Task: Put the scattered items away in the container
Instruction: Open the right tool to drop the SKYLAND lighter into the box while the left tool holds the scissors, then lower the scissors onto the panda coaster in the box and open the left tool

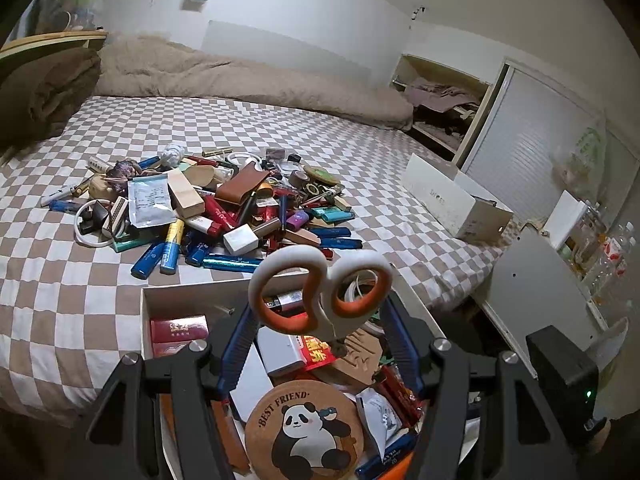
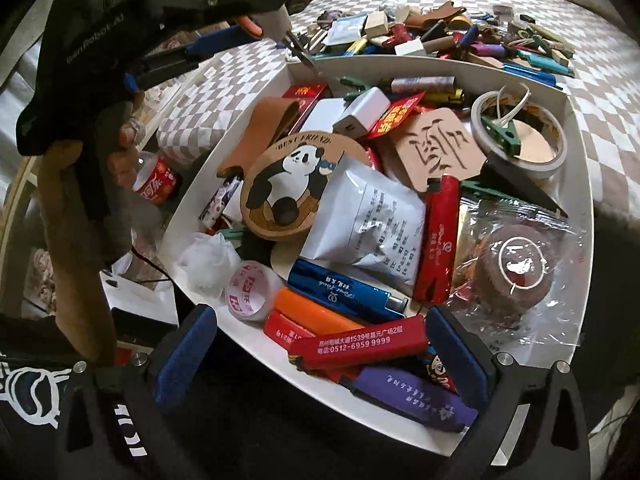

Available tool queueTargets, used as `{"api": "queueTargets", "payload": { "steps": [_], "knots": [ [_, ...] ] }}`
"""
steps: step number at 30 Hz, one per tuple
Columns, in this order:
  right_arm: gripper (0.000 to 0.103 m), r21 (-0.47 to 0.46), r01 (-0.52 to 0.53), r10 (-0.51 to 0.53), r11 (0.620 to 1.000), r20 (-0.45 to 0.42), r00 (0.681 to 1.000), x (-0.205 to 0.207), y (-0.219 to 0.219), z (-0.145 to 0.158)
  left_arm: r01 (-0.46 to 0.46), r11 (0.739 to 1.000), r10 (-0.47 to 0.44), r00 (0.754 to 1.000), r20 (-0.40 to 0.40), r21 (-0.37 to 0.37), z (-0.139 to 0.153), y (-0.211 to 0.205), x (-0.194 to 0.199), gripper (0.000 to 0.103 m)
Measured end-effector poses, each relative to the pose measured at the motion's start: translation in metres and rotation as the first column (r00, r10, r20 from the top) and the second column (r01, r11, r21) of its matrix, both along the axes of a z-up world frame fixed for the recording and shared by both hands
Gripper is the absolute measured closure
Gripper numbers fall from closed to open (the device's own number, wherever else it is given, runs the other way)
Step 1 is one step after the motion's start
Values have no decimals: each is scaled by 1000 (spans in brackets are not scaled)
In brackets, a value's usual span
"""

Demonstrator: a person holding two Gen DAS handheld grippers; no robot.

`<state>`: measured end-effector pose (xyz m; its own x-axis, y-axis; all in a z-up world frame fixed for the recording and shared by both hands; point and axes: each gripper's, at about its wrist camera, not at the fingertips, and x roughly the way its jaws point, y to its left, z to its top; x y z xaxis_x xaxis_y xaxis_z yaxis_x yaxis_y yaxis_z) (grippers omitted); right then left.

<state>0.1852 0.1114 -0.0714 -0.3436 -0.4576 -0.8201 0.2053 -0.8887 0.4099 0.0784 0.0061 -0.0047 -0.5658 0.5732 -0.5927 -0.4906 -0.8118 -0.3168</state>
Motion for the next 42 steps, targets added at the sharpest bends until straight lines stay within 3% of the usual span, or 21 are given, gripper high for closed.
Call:
{"api": "queueTargets", "payload": {
  "steps": [15,21,33,39,42],
  "knots": [
    [0,-132,-124,129,983,30,991,10,-19,1,15,1000,-15,1000,8,-11,-3,8,0,41],
    [0,-97,-75,76,992,4,997,5,-10,5,13,1000,-13,1000,15,-16,-3,6,3,41],
    [0,-137,-51,53,989,11,999,-1,2,0,53,987,-47,998,46,-153,-3,3,28,41],
    [0,-150,-44,46,988,10,999,-3,8,0,111,951,-75,988,135,-287,-12,0,45,41],
    [0,-172,-36,40,985,20,999,-5,12,-2,172,945,-124,975,186,-276,-15,1,51,41]
  ]
}}
